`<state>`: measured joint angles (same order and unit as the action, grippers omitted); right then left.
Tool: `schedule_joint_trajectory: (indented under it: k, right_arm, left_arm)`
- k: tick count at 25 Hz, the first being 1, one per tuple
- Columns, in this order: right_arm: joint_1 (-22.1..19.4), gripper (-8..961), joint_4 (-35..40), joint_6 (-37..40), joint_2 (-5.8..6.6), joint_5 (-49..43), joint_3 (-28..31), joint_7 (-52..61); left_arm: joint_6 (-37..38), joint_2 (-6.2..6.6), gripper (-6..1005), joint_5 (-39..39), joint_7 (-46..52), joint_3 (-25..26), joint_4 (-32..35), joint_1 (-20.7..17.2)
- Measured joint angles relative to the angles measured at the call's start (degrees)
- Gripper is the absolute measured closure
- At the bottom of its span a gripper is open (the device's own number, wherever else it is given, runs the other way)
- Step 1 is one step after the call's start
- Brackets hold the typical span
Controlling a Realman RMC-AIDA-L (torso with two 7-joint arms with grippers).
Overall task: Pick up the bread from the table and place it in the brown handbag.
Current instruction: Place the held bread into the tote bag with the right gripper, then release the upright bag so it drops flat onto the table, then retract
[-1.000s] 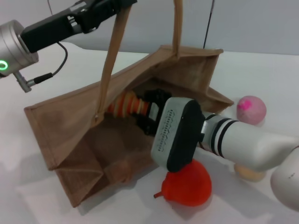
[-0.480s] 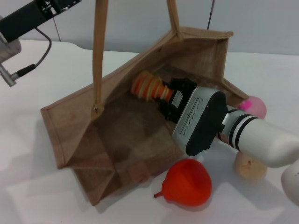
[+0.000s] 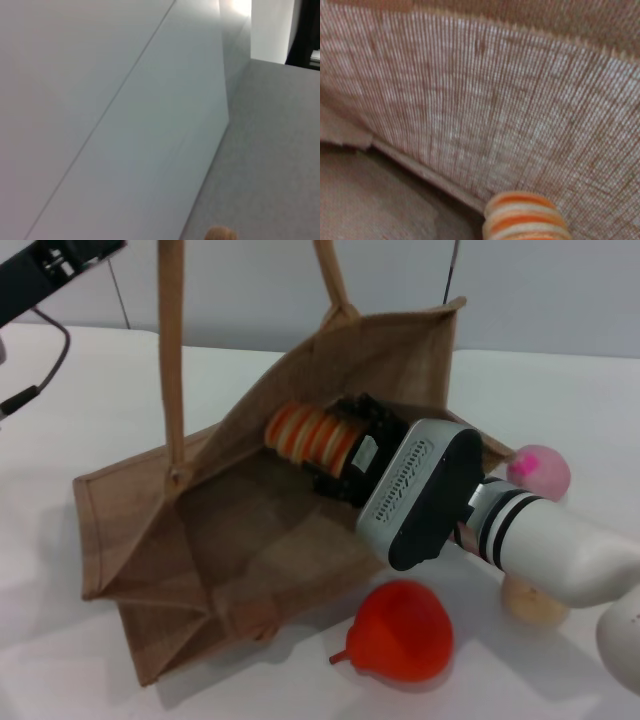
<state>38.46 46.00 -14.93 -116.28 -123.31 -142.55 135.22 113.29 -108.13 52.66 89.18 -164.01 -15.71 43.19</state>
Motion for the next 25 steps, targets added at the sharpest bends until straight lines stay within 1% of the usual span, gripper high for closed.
schedule_joint_trajectory:
  k: [2, 5, 8, 11, 15, 16, 18, 21, 23, 25]
  right_arm:
    - [-0.59, 146, 1.29, 0.05, 0.13, 0.0, 0.0, 0.02]
    - [-2.19, 131, 4.36, 0.65, 0.39, -0.22, -0.04, -0.04]
    - [-4.1, 116, 8.1, 1.41, 0.9, -0.8, -0.02, -0.44]
    - [-6.17, 101, 12.15, 1.53, 2.02, -1.39, -0.03, -0.55]
    - [-9.61, 91, 17.37, 1.5, 4.47, -1.63, 0.01, -0.56]
    - [-10.54, 92, 18.57, 1.25, 5.06, -1.64, 0.13, -0.57]
    - [-12.35, 92, 20.41, 0.34, 6.01, -1.69, 0.41, -0.54]
    - [-15.03, 93, 21.32, -4.02, 7.05, -1.64, 0.58, -0.09]
    - [-16.7, 93, 21.18, -8.01, 7.3, -1.38, 0.59, 0.13]
    - [-18.38, 93, 20.49, -13.48, 7.4, -1.29, 0.58, 0.72]
  left_arm:
    - [-0.02, 0.3, 866, 0.54, 0.01, 0.01, -0.03, -0.66]
    - [-0.25, 0.48, 866, 1.1, -0.04, 0.14, -1.02, -1.42]
    - [-0.67, 0.2, 866, 2.64, 0.06, 0.29, -3.21, -2.41]
    - [-1.94, -0.07, 866, 4.04, -0.07, 0.49, -4.33, -3.27]
    - [-5.89, -0.61, 865, 5.2, -0.46, 0.64, -4.86, -4.17]
    - [-7.83, -0.91, 865, 5.74, -1.1, 0.66, -4.91, -4.57]
    - [-8.59, -1.05, 865, 5.99, -1.45, 0.67, -4.91, -4.73]
    - [-12.87, -2.09, 865, 7.22, -3.46, 0.71, -4.93, -5.44]
    - [-15.58, -2.98, 865, 8.26, -5.24, 0.71, -4.94, -5.73]
    - [-19.4, -4.32, 865, 9.31, -8.99, 0.71, -5.0, -5.87]
